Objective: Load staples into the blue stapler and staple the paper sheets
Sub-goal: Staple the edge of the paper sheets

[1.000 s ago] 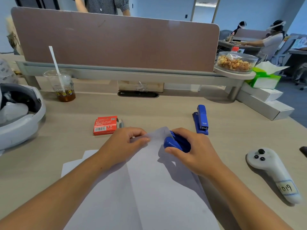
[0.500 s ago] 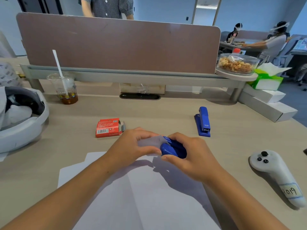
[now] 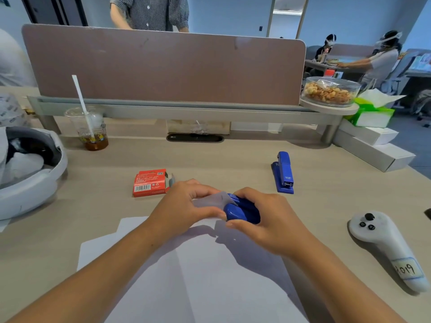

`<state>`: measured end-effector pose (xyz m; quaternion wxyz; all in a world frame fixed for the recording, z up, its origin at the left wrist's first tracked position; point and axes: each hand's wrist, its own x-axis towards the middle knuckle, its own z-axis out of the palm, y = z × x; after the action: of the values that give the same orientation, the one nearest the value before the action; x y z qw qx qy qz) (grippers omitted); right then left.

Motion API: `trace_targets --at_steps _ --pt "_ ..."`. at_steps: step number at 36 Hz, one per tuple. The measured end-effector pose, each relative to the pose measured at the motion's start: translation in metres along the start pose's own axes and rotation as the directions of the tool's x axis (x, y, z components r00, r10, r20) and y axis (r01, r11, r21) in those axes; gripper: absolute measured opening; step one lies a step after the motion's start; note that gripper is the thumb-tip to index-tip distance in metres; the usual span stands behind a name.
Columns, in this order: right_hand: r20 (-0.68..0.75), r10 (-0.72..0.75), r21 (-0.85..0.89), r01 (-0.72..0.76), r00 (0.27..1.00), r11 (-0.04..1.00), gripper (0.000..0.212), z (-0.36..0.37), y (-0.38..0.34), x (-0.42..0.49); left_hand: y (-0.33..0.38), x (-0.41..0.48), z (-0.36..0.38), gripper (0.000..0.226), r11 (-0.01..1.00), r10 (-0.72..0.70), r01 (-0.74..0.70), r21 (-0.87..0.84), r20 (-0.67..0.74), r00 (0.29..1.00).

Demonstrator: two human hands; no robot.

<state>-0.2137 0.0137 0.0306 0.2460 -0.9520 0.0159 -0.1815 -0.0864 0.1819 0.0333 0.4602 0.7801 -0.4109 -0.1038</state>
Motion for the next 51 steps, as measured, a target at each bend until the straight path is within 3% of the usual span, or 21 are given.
trace_targets --at_steps 3,5,9,14,18,22,25,31,33,36,39,42,47,51 --pt "0.033 0.021 0.035 -0.022 0.999 0.999 0.036 -0.002 0.001 0.003 0.004 -0.005 0.002 0.022 0.964 -0.109 0.119 -0.237 0.055 0.993" --pt "0.035 0.05 0.068 -0.053 0.998 0.996 0.037 -0.003 0.002 0.003 -0.001 -0.005 0.002 0.006 0.977 -0.097 0.093 -0.193 -0.009 0.995" --pt "0.05 0.096 0.136 -0.102 0.994 0.985 0.042 -0.004 0.003 0.002 -0.008 -0.002 0.003 0.02 0.982 -0.102 0.083 -0.17 -0.106 0.989" --pt "0.07 0.155 0.174 -0.165 0.985 0.971 0.042 -0.006 0.0 0.002 -0.006 -0.002 0.003 0.02 0.97 -0.112 0.086 -0.229 -0.106 0.988" --pt "0.041 0.254 0.311 -0.254 0.966 0.916 0.047 -0.014 0.001 0.001 -0.007 -0.001 -0.001 0.014 0.959 -0.145 0.102 -0.263 -0.151 0.978" --pt "0.038 0.445 0.547 -0.391 0.895 0.74 0.061 -0.024 0.005 0.002 -0.013 0.001 -0.001 0.014 0.948 -0.168 0.111 -0.297 -0.173 0.97" --pt "0.067 0.595 0.714 -0.456 0.801 0.532 0.058 -0.031 0.005 0.0 -0.016 0.002 0.0 0.014 0.93 -0.196 0.13 -0.344 -0.166 0.966" --pt "0.217 0.768 0.731 -0.621 0.603 0.282 0.044 -0.043 0.015 -0.012 -0.02 0.002 0.005 0.01 0.897 -0.201 0.126 -0.424 -0.137 0.97" --pt "0.251 0.77 0.775 -0.598 0.586 0.203 0.046 -0.05 0.023 -0.014 -0.021 0.003 0.007 0.01 0.887 -0.208 0.138 -0.441 -0.115 0.971" --pt "0.251 0.753 0.786 -0.582 0.608 0.209 0.043 -0.065 0.032 -0.018 -0.022 0.008 0.011 0.011 0.887 -0.209 0.152 -0.436 -0.086 0.974" --pt "0.176 0.786 0.729 -0.615 0.593 0.3 0.03 -0.083 0.042 -0.014 -0.02 0.014 0.014 0.016 0.906 -0.203 0.161 -0.391 -0.068 0.977" --pt "0.077 0.818 0.652 -0.649 0.571 0.391 0.029 -0.101 0.058 -0.001 -0.015 0.02 0.02 0.021 0.885 -0.205 0.176 -0.431 -0.022 0.979" --pt "0.004 0.851 0.579 -0.695 0.525 0.426 0.021 -0.12 0.088 0.022 -0.003 0.033 0.038 0.023 0.864 -0.202 0.195 -0.465 0.035 0.979" --pt "-0.093 0.882 0.401 -0.794 0.461 0.457 0.026 -0.116 0.116 0.032 0.002 0.044 0.051 0.018 0.875 -0.205 0.204 -0.44 0.045 0.978"
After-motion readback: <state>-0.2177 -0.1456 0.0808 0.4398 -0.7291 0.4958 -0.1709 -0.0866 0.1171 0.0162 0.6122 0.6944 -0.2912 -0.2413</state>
